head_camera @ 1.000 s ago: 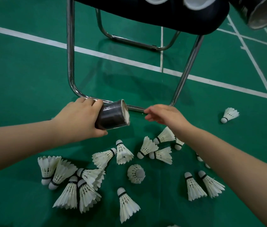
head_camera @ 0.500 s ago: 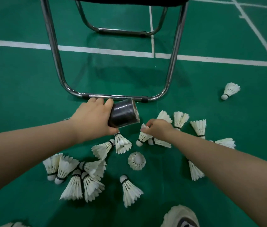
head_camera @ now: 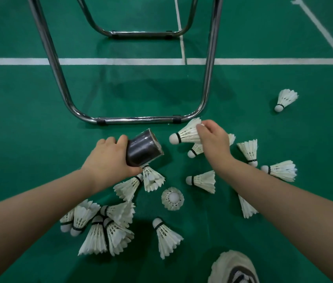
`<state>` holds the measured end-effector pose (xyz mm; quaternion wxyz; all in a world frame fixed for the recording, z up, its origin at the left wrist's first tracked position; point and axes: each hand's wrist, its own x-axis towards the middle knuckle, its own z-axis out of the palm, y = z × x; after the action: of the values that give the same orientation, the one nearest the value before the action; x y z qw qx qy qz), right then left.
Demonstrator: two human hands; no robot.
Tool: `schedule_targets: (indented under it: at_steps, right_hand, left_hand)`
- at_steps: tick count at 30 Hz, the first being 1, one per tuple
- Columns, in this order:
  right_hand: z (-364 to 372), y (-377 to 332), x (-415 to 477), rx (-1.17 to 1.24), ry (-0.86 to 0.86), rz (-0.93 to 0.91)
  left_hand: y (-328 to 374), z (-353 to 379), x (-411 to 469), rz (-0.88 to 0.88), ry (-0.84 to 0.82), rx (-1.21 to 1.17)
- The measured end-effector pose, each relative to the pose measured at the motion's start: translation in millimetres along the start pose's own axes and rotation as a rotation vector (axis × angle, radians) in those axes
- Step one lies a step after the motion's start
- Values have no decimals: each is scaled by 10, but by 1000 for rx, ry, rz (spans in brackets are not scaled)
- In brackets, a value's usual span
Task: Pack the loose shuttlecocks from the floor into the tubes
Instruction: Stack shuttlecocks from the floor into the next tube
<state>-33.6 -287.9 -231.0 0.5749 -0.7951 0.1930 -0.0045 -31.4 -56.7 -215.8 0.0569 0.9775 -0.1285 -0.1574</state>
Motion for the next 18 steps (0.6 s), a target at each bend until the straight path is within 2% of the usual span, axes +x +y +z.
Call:
schedule_targets:
  at_steps: [4,7,13,18]
  right_hand:
    - [121,-133,-245,33,-201,-17]
    - [189,-206,-316,28,-438,63]
    - [11,-238,-214,127,-756,142]
    - [-87,-234,-93,-162,-1054,167]
  left_hand:
    - [90,18,19,28,6,-35]
    - [150,23,28,35,24,-52]
    - [223,-18,32,72,48,-60]
    - [394,-21,5,161,50,-31]
